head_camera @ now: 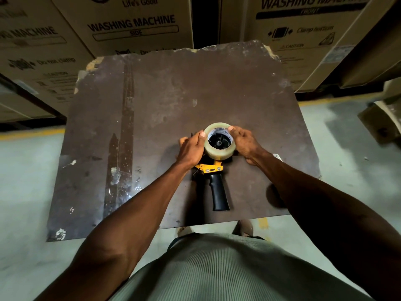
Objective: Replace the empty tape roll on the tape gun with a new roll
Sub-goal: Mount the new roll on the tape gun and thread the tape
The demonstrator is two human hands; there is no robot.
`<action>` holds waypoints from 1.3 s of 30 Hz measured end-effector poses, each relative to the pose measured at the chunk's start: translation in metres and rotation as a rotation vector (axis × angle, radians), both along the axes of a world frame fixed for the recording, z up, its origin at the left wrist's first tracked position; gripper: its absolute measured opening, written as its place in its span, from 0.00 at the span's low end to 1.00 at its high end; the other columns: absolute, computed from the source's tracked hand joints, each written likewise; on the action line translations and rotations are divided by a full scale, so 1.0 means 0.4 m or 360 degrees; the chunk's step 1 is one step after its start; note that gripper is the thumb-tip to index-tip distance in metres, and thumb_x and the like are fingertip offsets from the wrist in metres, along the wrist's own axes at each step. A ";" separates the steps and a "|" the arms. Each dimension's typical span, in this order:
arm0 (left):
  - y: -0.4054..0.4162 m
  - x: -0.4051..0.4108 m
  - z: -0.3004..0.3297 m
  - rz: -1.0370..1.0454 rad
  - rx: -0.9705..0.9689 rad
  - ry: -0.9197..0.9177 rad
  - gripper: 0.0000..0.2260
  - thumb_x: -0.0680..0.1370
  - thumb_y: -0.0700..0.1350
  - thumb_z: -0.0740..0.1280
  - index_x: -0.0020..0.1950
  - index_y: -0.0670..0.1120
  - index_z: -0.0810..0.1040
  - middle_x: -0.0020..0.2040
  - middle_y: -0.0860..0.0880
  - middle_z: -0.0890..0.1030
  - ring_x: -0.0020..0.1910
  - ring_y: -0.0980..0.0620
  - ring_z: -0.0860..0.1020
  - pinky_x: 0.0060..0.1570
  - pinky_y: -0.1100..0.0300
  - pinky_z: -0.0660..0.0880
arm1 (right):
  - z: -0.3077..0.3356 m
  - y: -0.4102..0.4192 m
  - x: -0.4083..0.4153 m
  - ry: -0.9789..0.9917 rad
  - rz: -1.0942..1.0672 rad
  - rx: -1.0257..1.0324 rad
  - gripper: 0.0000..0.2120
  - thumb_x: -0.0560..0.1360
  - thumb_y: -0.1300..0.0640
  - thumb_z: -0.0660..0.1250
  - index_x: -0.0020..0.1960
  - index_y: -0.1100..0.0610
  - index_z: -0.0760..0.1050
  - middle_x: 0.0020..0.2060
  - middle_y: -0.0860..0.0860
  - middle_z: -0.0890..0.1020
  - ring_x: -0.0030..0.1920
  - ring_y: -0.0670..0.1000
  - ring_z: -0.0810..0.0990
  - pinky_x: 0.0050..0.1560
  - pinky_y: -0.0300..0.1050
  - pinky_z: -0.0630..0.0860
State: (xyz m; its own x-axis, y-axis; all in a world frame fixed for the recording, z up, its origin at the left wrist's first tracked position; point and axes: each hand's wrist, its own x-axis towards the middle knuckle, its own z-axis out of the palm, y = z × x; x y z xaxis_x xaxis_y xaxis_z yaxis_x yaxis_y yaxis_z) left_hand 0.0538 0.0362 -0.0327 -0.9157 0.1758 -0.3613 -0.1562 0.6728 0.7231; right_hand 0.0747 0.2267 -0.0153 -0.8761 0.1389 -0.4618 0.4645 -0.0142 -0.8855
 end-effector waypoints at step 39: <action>-0.069 -0.063 0.011 -0.0502 0.0207 -0.0226 0.25 0.81 0.53 0.66 0.77 0.57 0.66 0.62 0.44 0.80 0.61 0.52 0.76 0.66 0.57 0.69 | 0.001 0.121 0.044 -0.0326 0.0315 -0.0250 0.20 0.76 0.60 0.72 0.67 0.57 0.75 0.54 0.53 0.84 0.53 0.48 0.83 0.49 0.43 0.81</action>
State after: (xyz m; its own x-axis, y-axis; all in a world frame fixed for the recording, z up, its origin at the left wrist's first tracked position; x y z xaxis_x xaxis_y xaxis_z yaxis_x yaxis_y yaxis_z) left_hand 0.0287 0.0088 -0.0285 -0.7513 0.4943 -0.4373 -0.0607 0.6080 0.7916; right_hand 0.0925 0.2752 -0.0149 -0.7654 -0.1115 -0.6338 0.6404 -0.0348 -0.7673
